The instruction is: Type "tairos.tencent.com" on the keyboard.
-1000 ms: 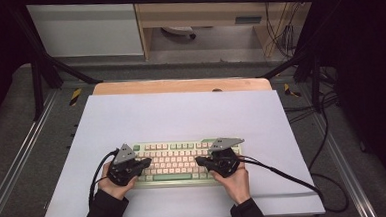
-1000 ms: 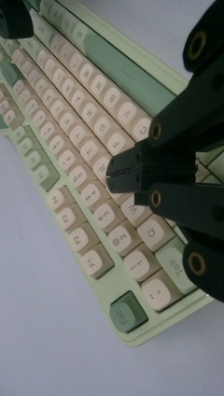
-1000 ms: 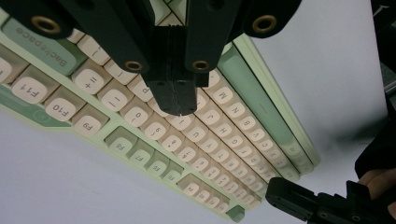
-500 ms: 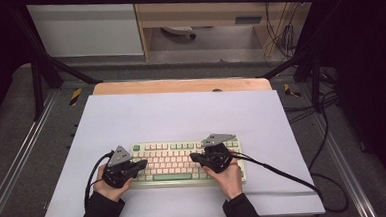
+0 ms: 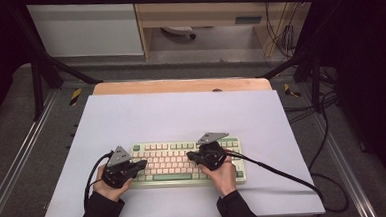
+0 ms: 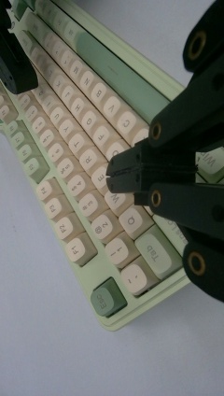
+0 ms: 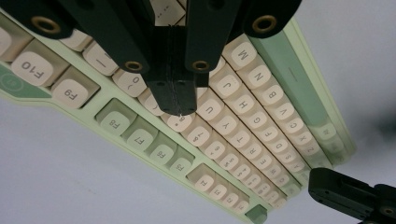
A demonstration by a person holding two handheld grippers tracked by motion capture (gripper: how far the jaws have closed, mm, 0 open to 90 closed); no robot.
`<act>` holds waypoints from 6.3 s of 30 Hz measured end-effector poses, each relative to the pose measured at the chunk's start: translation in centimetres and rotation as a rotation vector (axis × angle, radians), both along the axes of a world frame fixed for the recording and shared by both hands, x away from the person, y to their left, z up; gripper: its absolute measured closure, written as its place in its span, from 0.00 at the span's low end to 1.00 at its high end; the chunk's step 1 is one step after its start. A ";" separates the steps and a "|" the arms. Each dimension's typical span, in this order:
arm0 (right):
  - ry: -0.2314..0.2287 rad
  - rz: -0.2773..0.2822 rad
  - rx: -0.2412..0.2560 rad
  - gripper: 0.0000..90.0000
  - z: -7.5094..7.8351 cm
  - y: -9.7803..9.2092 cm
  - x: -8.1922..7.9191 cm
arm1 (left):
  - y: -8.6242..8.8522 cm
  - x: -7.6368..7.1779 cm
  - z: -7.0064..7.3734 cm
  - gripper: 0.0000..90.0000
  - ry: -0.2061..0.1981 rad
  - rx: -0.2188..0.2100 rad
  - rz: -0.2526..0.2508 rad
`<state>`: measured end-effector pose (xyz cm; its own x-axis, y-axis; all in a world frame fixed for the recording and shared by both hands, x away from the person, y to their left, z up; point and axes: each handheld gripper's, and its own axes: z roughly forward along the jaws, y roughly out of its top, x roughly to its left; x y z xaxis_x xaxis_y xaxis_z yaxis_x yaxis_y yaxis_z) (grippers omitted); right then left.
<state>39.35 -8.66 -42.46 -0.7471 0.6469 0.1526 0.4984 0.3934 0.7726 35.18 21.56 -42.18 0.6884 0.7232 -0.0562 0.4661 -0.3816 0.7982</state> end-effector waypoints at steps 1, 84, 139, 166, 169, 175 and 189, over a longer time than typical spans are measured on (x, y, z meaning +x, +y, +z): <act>0.004 -0.002 -0.002 1.00 -0.1 0.0 0.0 | 0.0 0.0 0.0 1.00 0.000 0.000 0.000; -0.030 0.037 0.011 1.00 1.5 -3.1 -2.9 | -1.8 0.8 -0.9 1.00 0.010 0.033 -0.015; 0.021 0.072 -0.049 1.00 -0.8 -1.5 -2.8 | -0.1 0.1 -0.1 1.00 0.003 -0.002 -0.005; -0.017 0.044 -0.006 1.00 0.8 -3.2 -2.7 | -1.9 0.2 0.9 1.00 -0.014 0.005 -0.028; -0.017 0.044 -0.004 1.00 0.8 -3.3 -2.7 | -2.4 0.4 0.9 1.00 -0.014 0.011 -0.036; -0.019 0.044 -0.004 1.00 0.9 -3.4 -2.7 | -3.5 0.8 1.0 1.00 -0.012 0.022 -0.046; -0.020 0.046 -0.002 1.00 0.9 -3.4 -2.8 | -6.2 2.0 0.8 1.00 -0.005 0.030 -0.056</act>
